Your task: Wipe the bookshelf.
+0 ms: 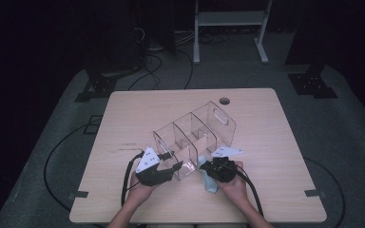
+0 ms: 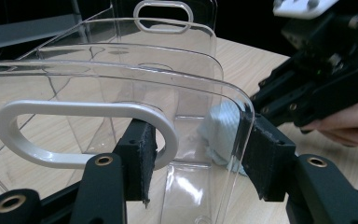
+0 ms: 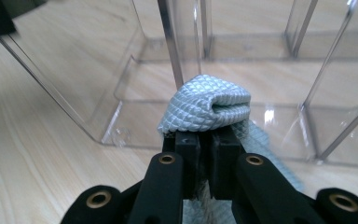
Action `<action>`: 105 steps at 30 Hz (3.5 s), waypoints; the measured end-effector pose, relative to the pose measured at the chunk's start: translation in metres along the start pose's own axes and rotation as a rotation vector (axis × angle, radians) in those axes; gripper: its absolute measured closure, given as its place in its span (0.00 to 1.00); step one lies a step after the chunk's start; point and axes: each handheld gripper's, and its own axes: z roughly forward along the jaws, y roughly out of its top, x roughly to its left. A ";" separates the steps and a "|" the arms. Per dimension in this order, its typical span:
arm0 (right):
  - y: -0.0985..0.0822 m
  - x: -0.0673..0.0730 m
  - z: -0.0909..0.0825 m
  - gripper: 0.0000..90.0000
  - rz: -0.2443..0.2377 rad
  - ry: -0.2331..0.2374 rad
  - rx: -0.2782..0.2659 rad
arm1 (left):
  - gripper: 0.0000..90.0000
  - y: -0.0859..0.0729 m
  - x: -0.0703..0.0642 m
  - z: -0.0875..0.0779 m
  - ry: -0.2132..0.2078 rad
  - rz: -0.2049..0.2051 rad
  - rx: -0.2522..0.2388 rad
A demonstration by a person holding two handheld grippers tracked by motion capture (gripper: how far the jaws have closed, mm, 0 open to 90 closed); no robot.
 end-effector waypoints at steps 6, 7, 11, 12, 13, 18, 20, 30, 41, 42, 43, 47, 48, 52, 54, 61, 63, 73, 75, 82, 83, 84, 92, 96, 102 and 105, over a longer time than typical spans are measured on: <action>0.002 0.005 -0.008 0.93 -0.006 0.009 -0.013 | 0.53 0.001 -0.001 0.002 0.005 -0.003 -0.002; 0.003 0.006 -0.010 0.93 -0.012 0.012 -0.024 | 0.53 0.001 -0.001 0.002 0.006 0.000 0.000; 0.015 0.013 -0.023 0.93 -0.036 0.007 -0.081 | 0.53 0.001 -0.001 0.003 0.007 0.001 0.000; 0.017 0.013 -0.024 0.93 -0.039 0.004 -0.090 | 0.53 0.001 -0.001 0.003 0.007 0.000 -0.001; 0.018 0.013 -0.025 0.93 -0.040 -0.001 -0.089 | 0.53 0.001 -0.001 0.003 0.007 0.000 0.000; 0.010 0.008 -0.015 0.93 -0.025 -0.010 -0.056 | 0.53 0.001 -0.001 0.003 0.008 0.001 0.001; 0.005 0.007 -0.009 0.93 -0.025 -0.011 -0.031 | 0.53 0.001 -0.002 0.003 0.008 0.001 0.002; -0.004 0.003 -0.001 0.93 -0.005 -0.011 0.005 | 0.53 0.002 -0.004 0.005 0.010 -0.003 -0.002; 0.003 0.012 -0.016 0.92 -0.024 0.010 -0.051 | 0.48 0.003 -0.002 -0.003 -0.011 -0.001 0.001; 0.004 0.013 -0.018 0.92 -0.026 0.016 -0.060 | 0.47 0.003 -0.002 -0.005 -0.013 0.002 0.000; 0.005 0.016 -0.020 0.92 -0.032 0.023 -0.069 | 0.46 0.003 -0.002 -0.007 -0.017 0.001 0.000; 0.010 0.024 -0.024 0.92 -0.060 0.040 -0.088 | 0.47 0.002 -0.001 -0.013 -0.028 0.019 0.003; 0.012 0.026 -0.025 0.92 -0.065 0.047 -0.092 | 0.48 0.002 0.000 -0.014 -0.030 0.023 0.003; 0.019 0.036 -0.028 0.92 -0.076 0.088 -0.105 | 0.49 0.002 0.003 -0.019 -0.034 0.030 -0.003; 0.023 0.043 -0.029 0.92 -0.091 0.108 -0.115 | 0.50 0.001 0.006 -0.021 -0.028 0.027 -0.002; 0.044 0.059 -0.033 0.92 -0.134 0.137 -0.146 | 0.58 -0.002 0.015 -0.023 -0.005 0.020 -0.009; 0.049 0.060 -0.035 0.92 -0.132 0.141 -0.152 | 0.60 -0.002 0.017 -0.023 -0.002 0.023 -0.002; 0.053 0.059 -0.042 0.92 -0.128 0.173 -0.142 | 0.67 -0.003 0.025 -0.021 0.028 0.018 -0.014; 0.055 0.058 -0.044 0.92 -0.110 0.196 -0.144 | 0.67 -0.003 0.027 -0.020 0.034 0.013 -0.016; 0.055 0.062 -0.037 0.93 -0.129 0.182 -0.120 | 0.68 -0.004 0.030 -0.014 0.037 0.013 0.001; 0.053 0.063 -0.035 0.93 -0.135 0.178 -0.113 | 0.68 -0.005 0.030 -0.014 0.038 0.009 -0.002; 0.052 0.064 -0.034 0.93 -0.138 0.175 -0.108 | 0.68 -0.005 0.031 -0.014 0.038 0.008 0.001; 0.023 0.064 -0.004 0.93 -0.143 0.144 -0.023 | 0.68 -0.007 0.031 -0.011 0.043 0.011 0.014; 0.011 0.061 0.008 0.93 -0.131 0.135 0.011 | 0.67 -0.007 0.032 -0.010 0.044 0.008 0.009; 0.024 0.062 -0.007 0.93 -0.131 0.145 -0.051 | 0.67 -0.007 0.032 -0.009 0.046 0.009 0.009; 0.033 0.063 -0.017 0.93 -0.131 0.148 -0.091 | 0.67 -0.007 0.032 -0.009 0.048 0.005 0.009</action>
